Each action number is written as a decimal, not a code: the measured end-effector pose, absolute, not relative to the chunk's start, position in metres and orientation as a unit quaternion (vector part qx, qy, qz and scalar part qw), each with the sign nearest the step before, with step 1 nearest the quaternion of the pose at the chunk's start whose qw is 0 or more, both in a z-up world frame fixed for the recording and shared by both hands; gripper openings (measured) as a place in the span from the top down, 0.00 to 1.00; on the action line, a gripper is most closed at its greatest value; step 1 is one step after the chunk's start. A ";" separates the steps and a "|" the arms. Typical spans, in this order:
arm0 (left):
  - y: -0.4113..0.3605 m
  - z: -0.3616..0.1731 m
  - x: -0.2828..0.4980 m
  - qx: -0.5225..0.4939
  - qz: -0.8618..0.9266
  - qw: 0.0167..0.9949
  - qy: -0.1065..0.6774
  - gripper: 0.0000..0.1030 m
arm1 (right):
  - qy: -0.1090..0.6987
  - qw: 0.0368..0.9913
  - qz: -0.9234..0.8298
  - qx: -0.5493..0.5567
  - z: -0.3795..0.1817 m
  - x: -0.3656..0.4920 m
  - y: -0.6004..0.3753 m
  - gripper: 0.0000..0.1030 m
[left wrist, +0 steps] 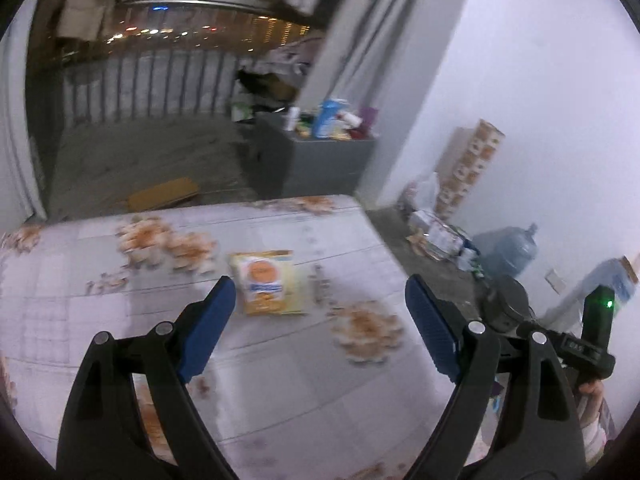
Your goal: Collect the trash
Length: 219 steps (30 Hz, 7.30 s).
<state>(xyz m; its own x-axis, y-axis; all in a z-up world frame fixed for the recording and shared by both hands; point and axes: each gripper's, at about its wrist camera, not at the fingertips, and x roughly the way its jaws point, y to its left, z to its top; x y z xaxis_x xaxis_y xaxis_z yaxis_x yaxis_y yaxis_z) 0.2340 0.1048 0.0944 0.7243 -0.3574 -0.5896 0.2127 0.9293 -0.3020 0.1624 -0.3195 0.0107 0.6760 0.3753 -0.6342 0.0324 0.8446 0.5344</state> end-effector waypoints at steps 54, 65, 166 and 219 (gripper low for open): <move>0.058 -0.057 0.226 0.005 -0.207 0.880 0.426 0.38 | 0.497 0.857 0.136 -0.017 -0.066 0.229 -0.117 0.98; -0.007 -0.050 0.150 0.015 -0.291 0.864 0.411 0.38 | 0.494 0.861 0.052 0.110 -0.059 0.098 -0.218 0.98; -0.065 -0.030 0.181 0.012 -0.334 0.845 0.417 0.38 | 0.415 0.820 0.048 0.391 -0.069 0.098 -0.287 0.96; -0.299 0.019 0.158 0.041 -0.429 0.818 0.380 0.08 | 0.313 0.885 -0.278 0.205 -0.061 -0.023 -0.476 0.14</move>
<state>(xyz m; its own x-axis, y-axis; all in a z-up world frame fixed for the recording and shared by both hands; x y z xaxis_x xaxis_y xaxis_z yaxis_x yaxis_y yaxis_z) 0.1584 -0.2994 0.0188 0.3428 -0.6706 -0.6578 0.7336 0.6285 -0.2584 -0.0228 -0.4761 -0.0612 0.6498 -0.3635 -0.6675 0.6195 0.7621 0.1881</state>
